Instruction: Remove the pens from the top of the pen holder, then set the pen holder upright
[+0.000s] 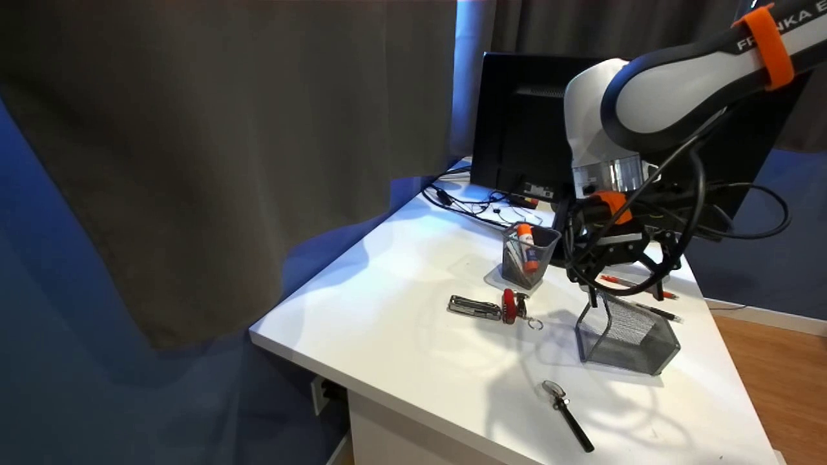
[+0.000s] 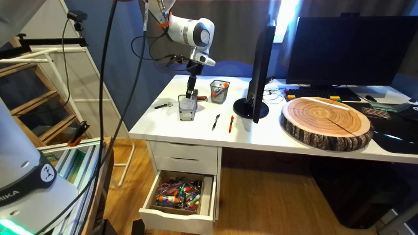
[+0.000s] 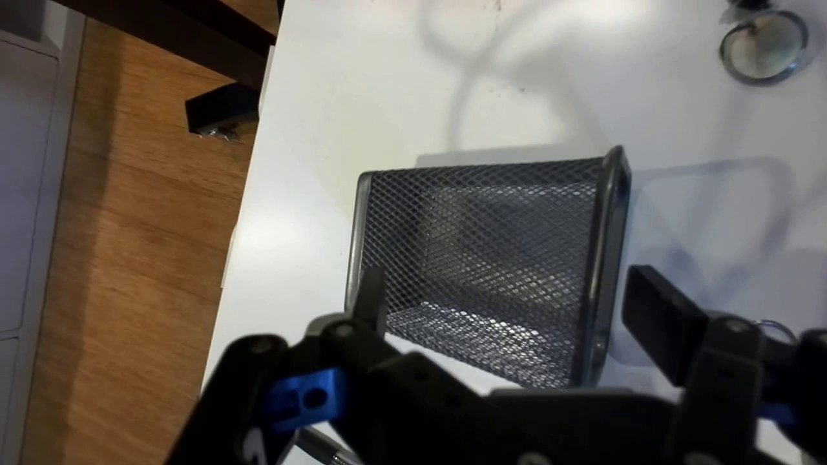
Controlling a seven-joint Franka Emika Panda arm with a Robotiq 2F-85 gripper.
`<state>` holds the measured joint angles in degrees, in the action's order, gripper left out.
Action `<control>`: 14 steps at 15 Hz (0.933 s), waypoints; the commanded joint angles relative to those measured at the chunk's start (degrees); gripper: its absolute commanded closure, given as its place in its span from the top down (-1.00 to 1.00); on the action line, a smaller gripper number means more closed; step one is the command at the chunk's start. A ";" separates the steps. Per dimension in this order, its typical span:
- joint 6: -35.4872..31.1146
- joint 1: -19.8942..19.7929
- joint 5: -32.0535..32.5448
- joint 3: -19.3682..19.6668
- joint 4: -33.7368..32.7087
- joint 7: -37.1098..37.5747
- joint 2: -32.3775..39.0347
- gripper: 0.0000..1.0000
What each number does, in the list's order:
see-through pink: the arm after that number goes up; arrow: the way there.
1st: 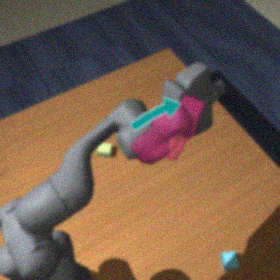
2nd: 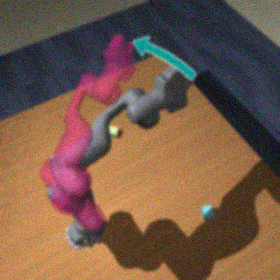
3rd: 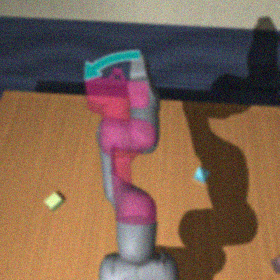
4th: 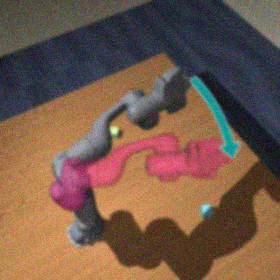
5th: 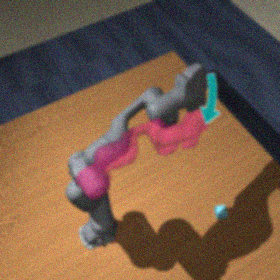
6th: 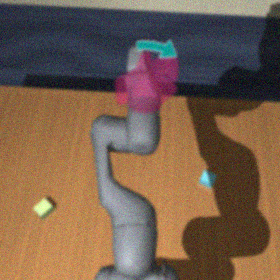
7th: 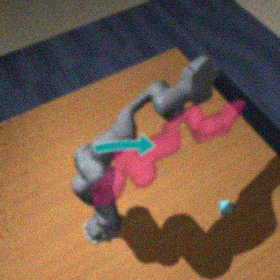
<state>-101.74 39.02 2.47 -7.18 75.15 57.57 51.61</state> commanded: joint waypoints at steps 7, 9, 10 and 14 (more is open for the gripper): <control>0.30 -1.54 -0.51 -0.73 -2.76 -4.45 1.88 -0.28; -0.15 -2.41 -0.89 -0.93 -2.00 -6.21 1.31 -0.56; -0.36 -3.11 -1.23 -1.14 -1.43 -7.37 0.84 -0.68; -1.76 -5.87 -2.10 -2.10 1.39 -11.95 -2.43 -0.97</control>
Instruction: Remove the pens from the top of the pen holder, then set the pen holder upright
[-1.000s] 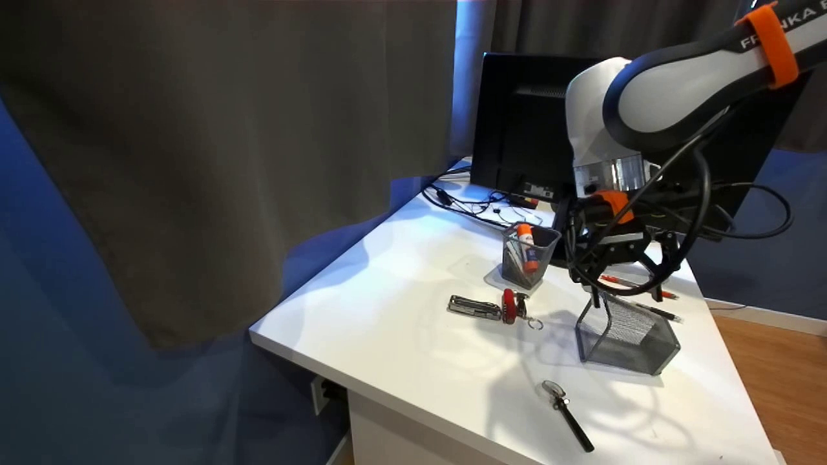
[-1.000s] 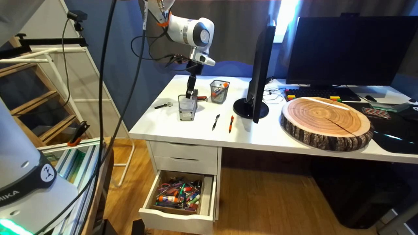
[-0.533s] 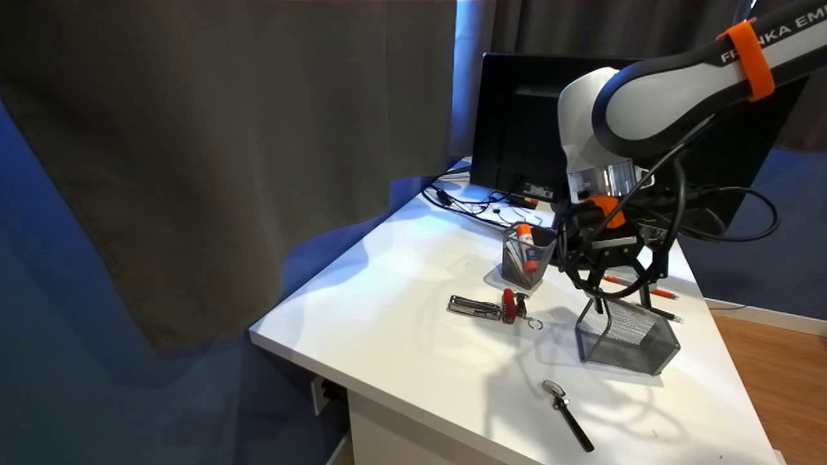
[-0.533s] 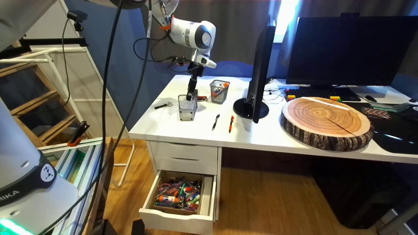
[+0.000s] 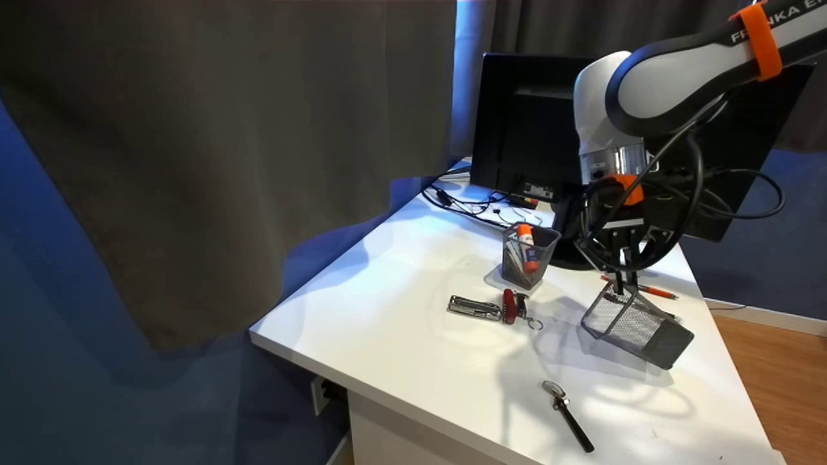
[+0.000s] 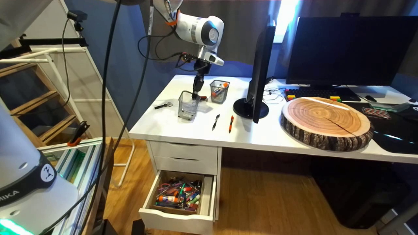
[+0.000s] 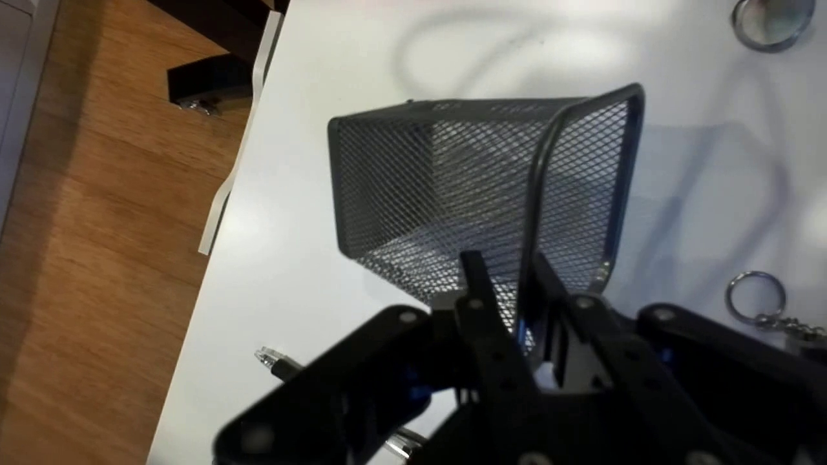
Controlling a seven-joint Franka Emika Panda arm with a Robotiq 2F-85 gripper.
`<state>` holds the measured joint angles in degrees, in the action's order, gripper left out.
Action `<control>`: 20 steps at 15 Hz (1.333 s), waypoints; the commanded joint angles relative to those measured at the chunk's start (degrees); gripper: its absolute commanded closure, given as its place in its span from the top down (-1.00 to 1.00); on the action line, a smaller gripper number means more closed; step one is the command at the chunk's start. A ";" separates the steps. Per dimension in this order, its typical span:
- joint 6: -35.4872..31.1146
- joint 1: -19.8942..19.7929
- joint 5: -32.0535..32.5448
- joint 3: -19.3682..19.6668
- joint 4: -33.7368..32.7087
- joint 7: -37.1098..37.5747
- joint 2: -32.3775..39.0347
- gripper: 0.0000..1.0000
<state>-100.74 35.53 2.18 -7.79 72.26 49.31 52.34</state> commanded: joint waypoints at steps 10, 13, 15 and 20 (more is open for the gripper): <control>-20.31 -6.06 -0.80 -4.06 19.33 -22.88 -10.78 -0.97; -30.50 -6.44 -0.66 -4.51 25.74 -28.97 -13.77 -0.97; -36.64 -6.90 -0.46 -5.07 29.74 -33.38 -15.60 -0.97; -42.98 -8.21 -1.20 -6.53 37.76 -39.59 -20.93 -0.11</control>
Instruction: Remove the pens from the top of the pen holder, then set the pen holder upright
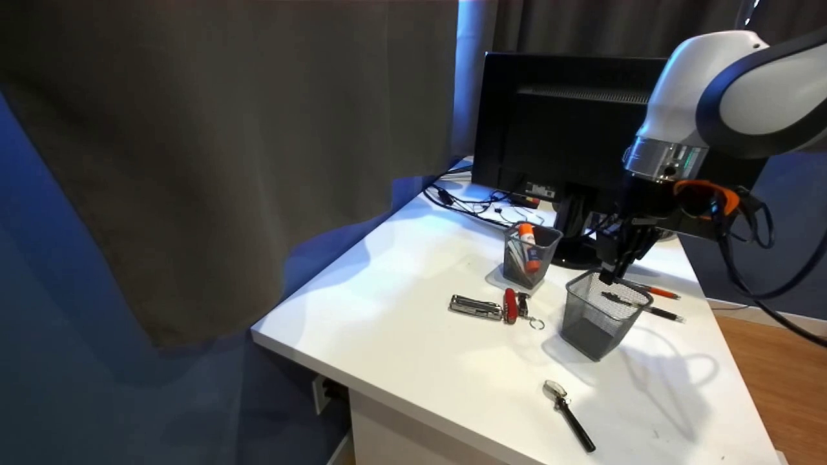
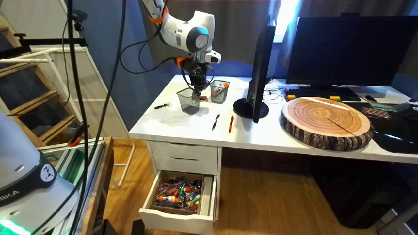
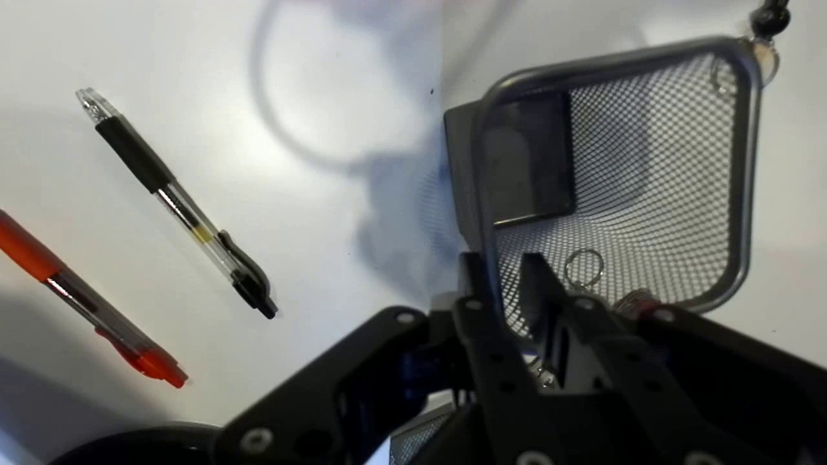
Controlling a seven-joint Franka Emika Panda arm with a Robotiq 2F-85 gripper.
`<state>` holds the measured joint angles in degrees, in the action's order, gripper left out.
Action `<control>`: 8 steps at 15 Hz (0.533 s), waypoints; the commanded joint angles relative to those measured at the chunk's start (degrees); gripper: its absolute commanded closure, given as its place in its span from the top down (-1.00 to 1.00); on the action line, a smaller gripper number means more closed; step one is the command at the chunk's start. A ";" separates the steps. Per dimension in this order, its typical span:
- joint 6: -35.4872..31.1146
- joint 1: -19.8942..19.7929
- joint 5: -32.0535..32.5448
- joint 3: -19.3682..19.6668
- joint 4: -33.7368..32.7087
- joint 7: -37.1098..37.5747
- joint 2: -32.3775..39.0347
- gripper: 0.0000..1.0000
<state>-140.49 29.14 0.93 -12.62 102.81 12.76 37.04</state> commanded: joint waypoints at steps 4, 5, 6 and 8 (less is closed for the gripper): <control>-2.66 -2.99 0.42 -2.38 12.37 -5.73 -11.91 0.43; -2.24 -3.23 0.46 -2.65 13.35 -6.37 -13.70 0.58; -2.01 -3.37 0.60 -2.88 14.33 -6.73 -15.65 0.71; -0.15 -4.21 0.03 -4.21 15.50 -9.25 -19.27 0.96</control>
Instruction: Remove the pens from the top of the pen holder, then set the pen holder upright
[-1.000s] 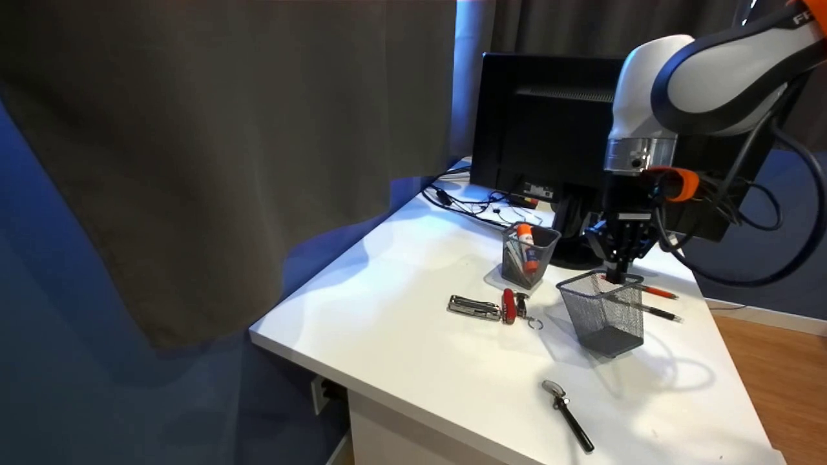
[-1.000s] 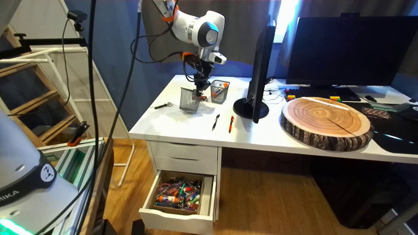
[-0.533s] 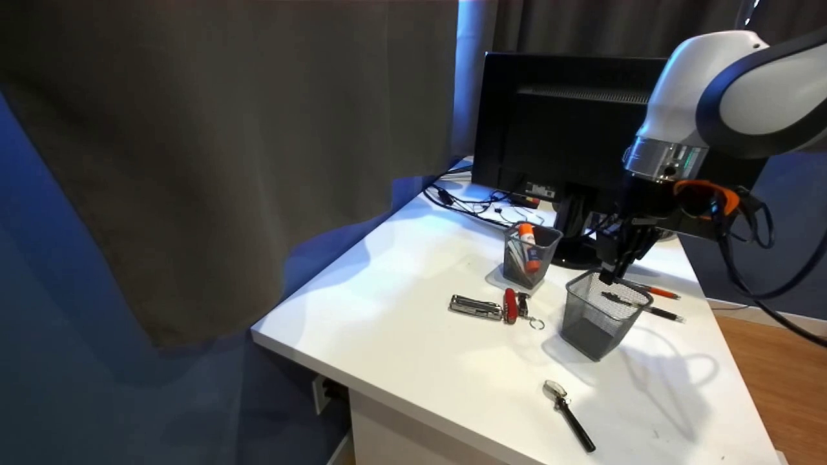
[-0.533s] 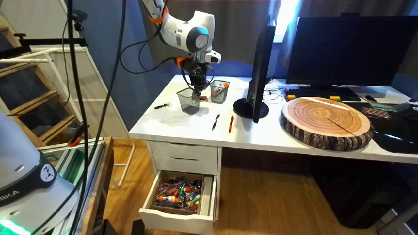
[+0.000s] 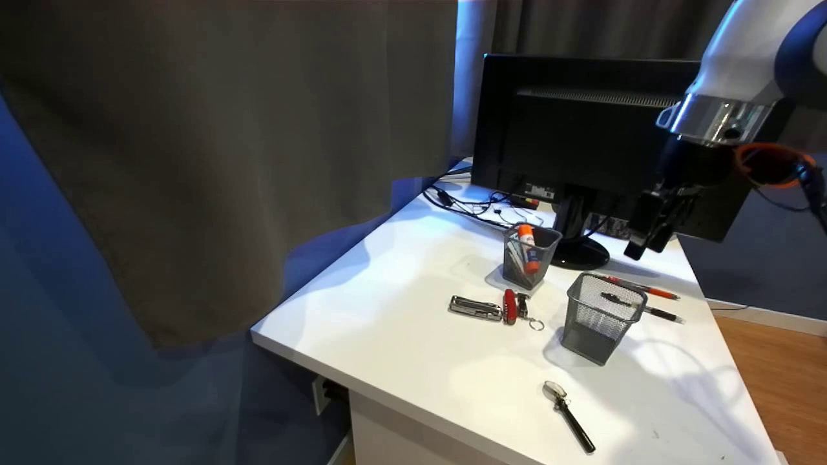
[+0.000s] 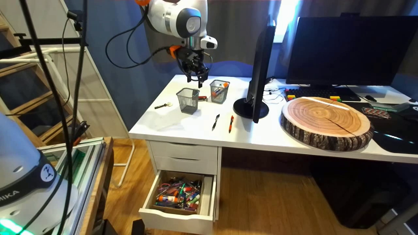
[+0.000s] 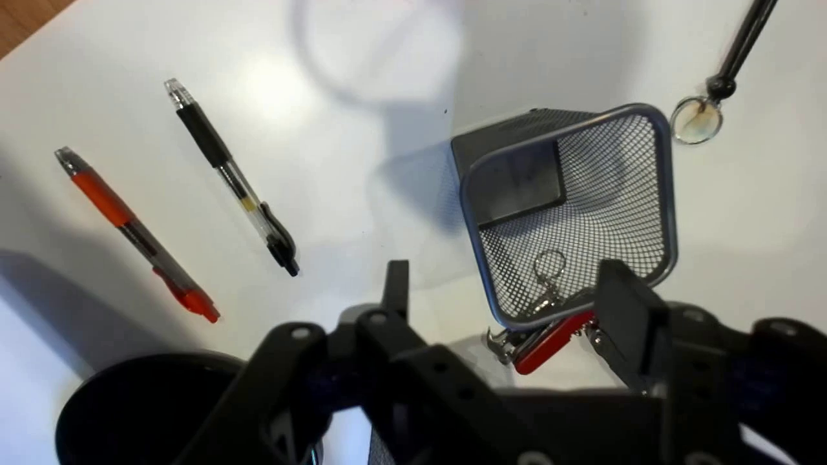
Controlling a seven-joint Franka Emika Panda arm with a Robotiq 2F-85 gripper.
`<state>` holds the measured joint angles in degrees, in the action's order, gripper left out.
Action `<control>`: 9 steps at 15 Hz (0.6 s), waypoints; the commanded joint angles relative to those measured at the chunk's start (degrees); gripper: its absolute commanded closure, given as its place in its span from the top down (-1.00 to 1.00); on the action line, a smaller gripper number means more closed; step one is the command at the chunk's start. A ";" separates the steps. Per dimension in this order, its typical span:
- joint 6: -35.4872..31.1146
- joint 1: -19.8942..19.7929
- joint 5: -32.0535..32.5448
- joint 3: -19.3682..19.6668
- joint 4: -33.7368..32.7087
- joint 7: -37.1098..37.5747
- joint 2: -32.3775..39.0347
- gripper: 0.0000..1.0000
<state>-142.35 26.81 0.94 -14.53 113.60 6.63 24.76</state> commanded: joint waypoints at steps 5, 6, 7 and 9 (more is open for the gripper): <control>9.91 -2.72 0.16 -4.16 5.23 -7.41 -14.71 1.00; 11.85 -2.79 0.10 -4.45 5.03 -8.23 -15.92 1.00; 13.63 -2.87 0.18 -4.60 4.76 -9.10 -16.90 1.00; 16.41 -2.88 0.44 -4.88 4.41 -10.45 -18.63 1.00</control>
<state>-129.65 25.33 0.94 -18.02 116.88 -1.03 9.71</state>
